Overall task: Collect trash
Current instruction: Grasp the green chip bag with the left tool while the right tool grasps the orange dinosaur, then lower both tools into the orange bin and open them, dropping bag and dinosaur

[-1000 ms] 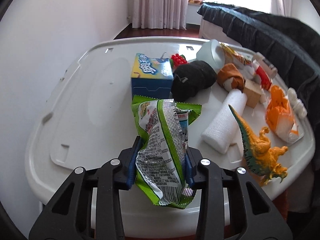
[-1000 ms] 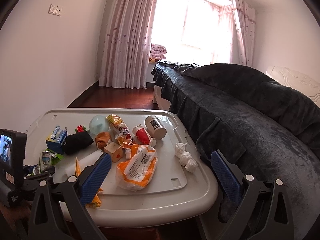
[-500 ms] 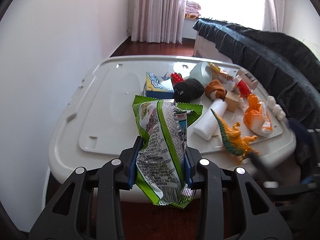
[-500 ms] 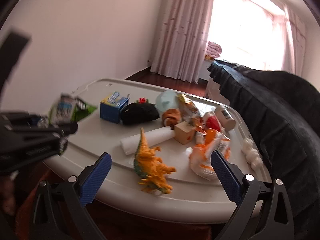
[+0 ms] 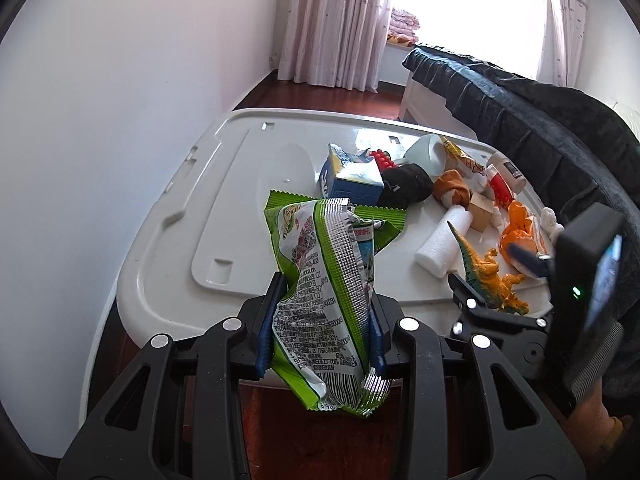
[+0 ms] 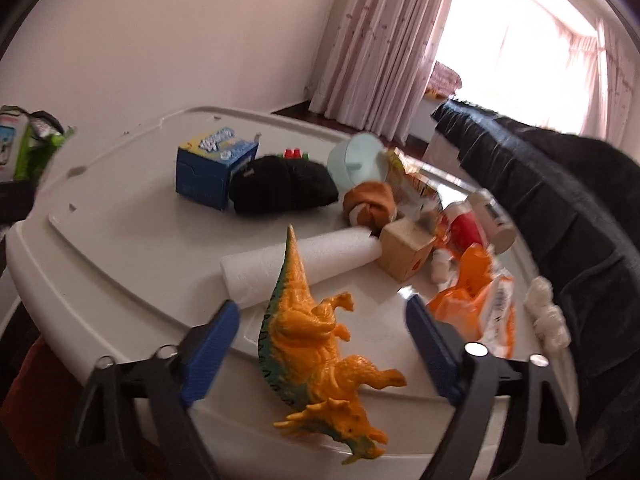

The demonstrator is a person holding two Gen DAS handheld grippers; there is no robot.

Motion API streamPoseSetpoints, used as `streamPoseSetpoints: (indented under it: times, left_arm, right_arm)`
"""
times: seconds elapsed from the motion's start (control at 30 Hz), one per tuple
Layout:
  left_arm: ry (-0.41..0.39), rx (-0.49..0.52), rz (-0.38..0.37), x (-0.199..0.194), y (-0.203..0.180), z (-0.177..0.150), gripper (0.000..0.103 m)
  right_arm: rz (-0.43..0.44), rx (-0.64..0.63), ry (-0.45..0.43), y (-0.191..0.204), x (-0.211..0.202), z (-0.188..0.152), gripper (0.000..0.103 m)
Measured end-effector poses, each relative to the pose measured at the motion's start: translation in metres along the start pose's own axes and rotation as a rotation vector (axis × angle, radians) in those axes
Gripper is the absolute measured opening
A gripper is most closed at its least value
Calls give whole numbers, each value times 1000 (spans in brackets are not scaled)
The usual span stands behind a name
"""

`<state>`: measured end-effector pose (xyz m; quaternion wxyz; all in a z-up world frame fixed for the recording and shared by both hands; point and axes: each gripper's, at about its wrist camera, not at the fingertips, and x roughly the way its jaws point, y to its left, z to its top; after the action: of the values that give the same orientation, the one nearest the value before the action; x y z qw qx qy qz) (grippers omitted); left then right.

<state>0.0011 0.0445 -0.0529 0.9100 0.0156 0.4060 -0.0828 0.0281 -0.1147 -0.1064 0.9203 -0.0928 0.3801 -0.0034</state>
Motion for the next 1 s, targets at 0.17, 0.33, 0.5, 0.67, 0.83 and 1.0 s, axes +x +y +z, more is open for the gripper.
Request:
streamPoseSetpoints:
  times: [0.17, 0.33, 0.5, 0.67, 0.83, 1.0]
  left_arm:
    - [13, -10, -24, 4, 0, -1, 35]
    - [7, 1, -38, 1, -8, -3, 35]
    - [-2, 9, -80, -16, -19, -6, 35]
    - [39, 46, -123, -39, -31, -23, 35]
    - [170, 71, -177, -46, -39, -60, 36]
    - [326, 83, -192, -35, -43, -93, 60]
  right_arm:
    - [24, 36, -1, -6, 1, -3, 63]
    - [34, 65, -14, -11, -7, -2, 62]
    - [60, 93, -50, -19, -45, 6, 62]
    - [122, 172, 21, -27, -107, -2, 62]
    - [140, 179, 199, -22, -134, -61, 63]
    - [191, 203, 432, -12, -125, -122, 64]
